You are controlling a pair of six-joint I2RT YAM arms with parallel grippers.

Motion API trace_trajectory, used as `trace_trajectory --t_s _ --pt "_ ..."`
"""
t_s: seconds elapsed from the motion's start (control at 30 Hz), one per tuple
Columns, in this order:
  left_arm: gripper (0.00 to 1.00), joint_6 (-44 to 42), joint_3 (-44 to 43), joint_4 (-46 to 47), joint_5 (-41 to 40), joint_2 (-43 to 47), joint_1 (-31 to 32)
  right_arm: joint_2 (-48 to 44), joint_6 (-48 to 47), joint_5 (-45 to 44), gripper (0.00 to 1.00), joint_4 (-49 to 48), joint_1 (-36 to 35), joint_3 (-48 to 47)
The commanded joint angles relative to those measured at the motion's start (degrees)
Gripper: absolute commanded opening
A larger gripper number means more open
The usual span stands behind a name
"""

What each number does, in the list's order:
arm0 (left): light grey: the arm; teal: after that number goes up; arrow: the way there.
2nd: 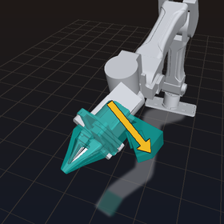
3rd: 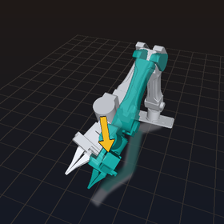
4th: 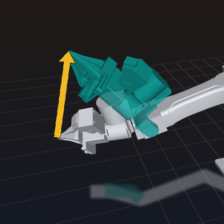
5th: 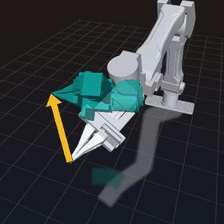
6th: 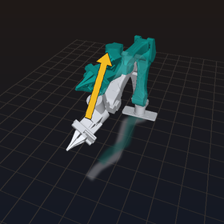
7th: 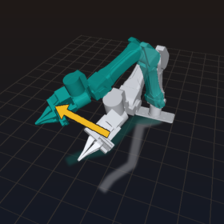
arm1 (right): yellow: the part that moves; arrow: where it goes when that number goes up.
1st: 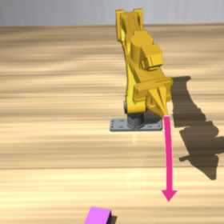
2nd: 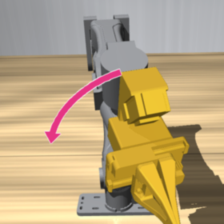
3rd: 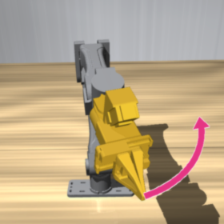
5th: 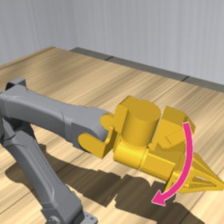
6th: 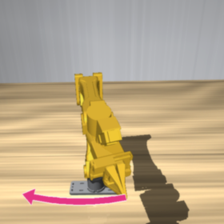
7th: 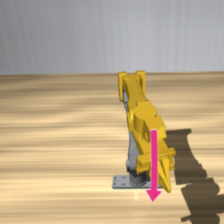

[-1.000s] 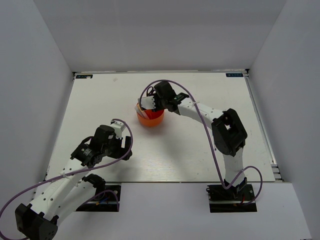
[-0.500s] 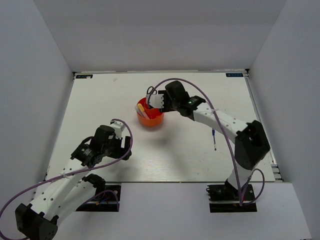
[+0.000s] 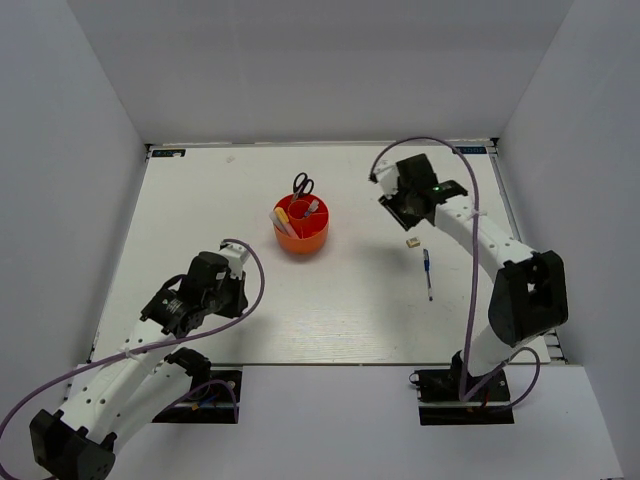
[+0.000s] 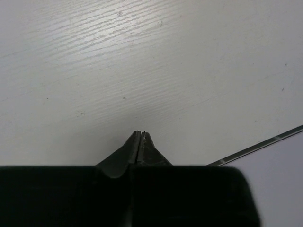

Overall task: Sort the stationery into containers
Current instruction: Pick up the stationery from the center of the board.

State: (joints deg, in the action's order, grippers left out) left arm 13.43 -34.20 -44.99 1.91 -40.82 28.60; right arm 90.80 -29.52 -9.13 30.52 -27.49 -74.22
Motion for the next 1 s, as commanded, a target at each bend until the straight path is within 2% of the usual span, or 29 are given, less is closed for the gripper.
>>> trace_trajectory --t_s 0.0,0.03,0.07,0.1,0.17,0.37,0.5,0.97 --pt "0.09 -0.2 0.0 0.3 0.7 0.3 -0.3 1.7 14.3 8.0 0.44 12.7 7.5 -1.3" --pt "0.4 -0.2 0.0 0.4 1.0 0.2 -0.2 2.1 15.9 8.5 0.55 14.1 8.2 -1.1" --pt "0.57 -0.2 -0.1 0.4 1.0 0.0 -0.2 2.4 16.2 11.0 0.66 14.0 9.1 -0.9" --pt "0.66 -0.1 -0.1 0.3 1.0 0.2 -0.1 2.8 16.5 11.4 0.68 14.0 10.8 -0.2" --pt "0.78 -0.1 0.0 0.2 1.0 0.2 -0.3 4.2 16.9 13.2 0.69 15.0 11.7 -0.1" --pt "0.8 -0.2 -0.1 0.3 1.6 -0.2 -0.1 9.2 15.3 17.1 0.69 12.7 15.4 -0.3" --pt "0.8 -0.2 -0.2 0.1 1.3 -0.2 -0.1 12.6 15.5 15.1 0.63 9.2 15.7 -0.7" --pt "0.8 -0.2 0.0 0.0 1.1 -0.6 -0.2 22.0 15.3 9.4 0.6 4.8 15.6 -7.8"
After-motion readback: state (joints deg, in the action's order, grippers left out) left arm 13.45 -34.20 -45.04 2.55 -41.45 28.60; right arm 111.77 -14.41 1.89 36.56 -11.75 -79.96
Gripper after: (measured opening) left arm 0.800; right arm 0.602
